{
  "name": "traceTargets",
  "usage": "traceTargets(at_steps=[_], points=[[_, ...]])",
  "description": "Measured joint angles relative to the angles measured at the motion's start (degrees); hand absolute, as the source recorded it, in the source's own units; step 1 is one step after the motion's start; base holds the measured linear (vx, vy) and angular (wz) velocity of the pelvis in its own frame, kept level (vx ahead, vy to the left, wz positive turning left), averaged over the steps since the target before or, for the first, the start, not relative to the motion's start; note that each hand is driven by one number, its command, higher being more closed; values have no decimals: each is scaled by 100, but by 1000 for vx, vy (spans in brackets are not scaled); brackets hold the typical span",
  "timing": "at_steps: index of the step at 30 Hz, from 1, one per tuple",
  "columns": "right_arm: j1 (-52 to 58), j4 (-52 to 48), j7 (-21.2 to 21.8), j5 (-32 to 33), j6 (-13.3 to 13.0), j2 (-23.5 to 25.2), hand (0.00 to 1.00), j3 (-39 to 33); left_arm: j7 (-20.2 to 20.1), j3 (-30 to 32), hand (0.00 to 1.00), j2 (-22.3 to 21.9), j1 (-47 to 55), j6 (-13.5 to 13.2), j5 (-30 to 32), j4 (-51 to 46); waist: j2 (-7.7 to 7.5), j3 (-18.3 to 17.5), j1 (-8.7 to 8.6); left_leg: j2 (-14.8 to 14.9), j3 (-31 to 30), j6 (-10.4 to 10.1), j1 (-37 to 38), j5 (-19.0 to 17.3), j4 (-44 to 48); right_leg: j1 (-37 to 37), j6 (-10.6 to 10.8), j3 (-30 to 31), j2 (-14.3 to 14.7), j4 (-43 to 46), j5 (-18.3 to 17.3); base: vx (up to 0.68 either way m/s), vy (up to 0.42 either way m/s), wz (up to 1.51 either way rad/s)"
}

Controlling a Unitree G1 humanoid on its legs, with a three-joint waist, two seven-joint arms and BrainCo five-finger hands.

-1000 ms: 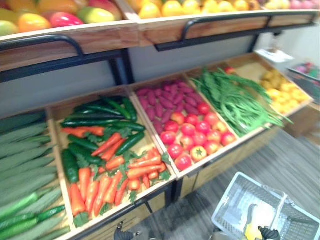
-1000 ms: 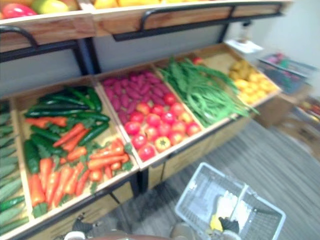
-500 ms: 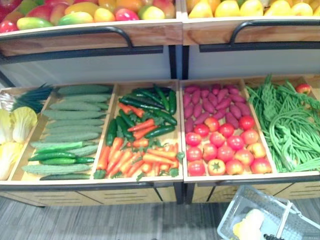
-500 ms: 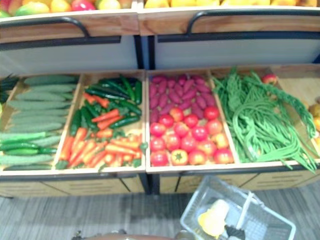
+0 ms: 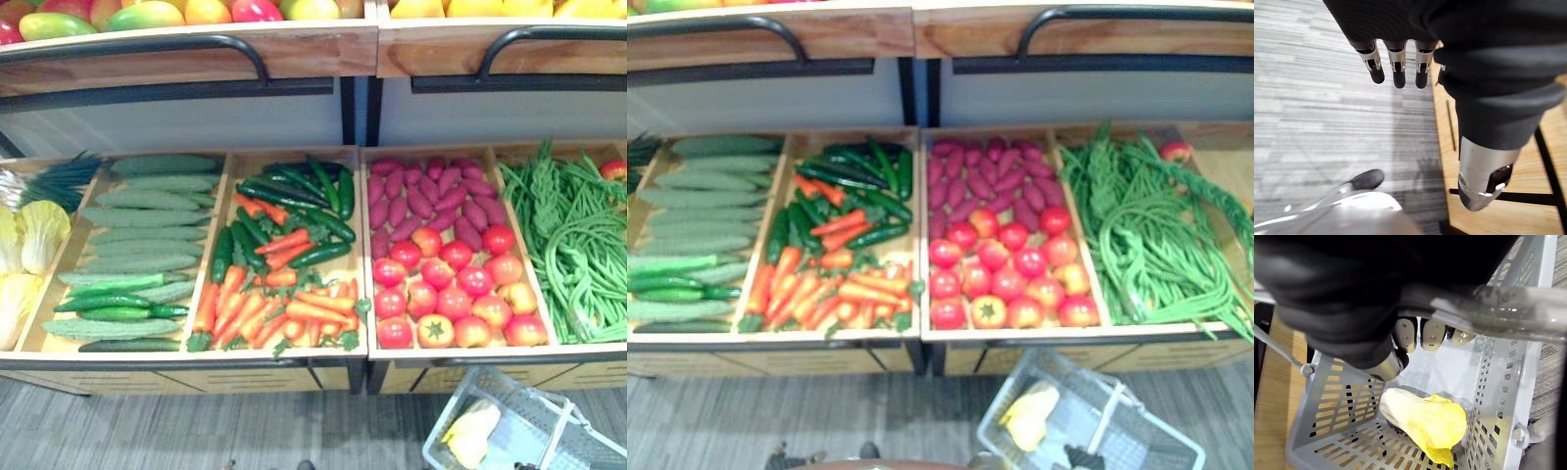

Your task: Pick vegetable in the basket

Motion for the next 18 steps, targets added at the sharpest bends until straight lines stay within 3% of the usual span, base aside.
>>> traceTargets(at_steps=[3, 13, 18], points=[[-7, -11, -11, 0, -25, 4, 100, 65, 171, -231, 0, 38, 52, -146, 153, -916, -30, 62, 4, -4, -2, 0, -1, 0, -3, -1, 0, 1, -1, -2, 0, 0, 0, 0], [1, -5, -164, 67, -186, 4, 100, 315, 1580, -237, 0, 525, 383, -434, 1397, -2861, -21, 68, -71, 33, 16, -8, 6, -8, -23, -7, -2, 32, 41, -19, -1, 0, 0, 0], [5, -4, -179, 185, -249, -17, 100, 502, 1918, -350, 0, 758, 381, -664, 1643, -3501, -17, 59, -76, 70, 65, -32, 7, -25, -23, -18, -39, 96, 101, -90, 29, 8, -6, -7]])
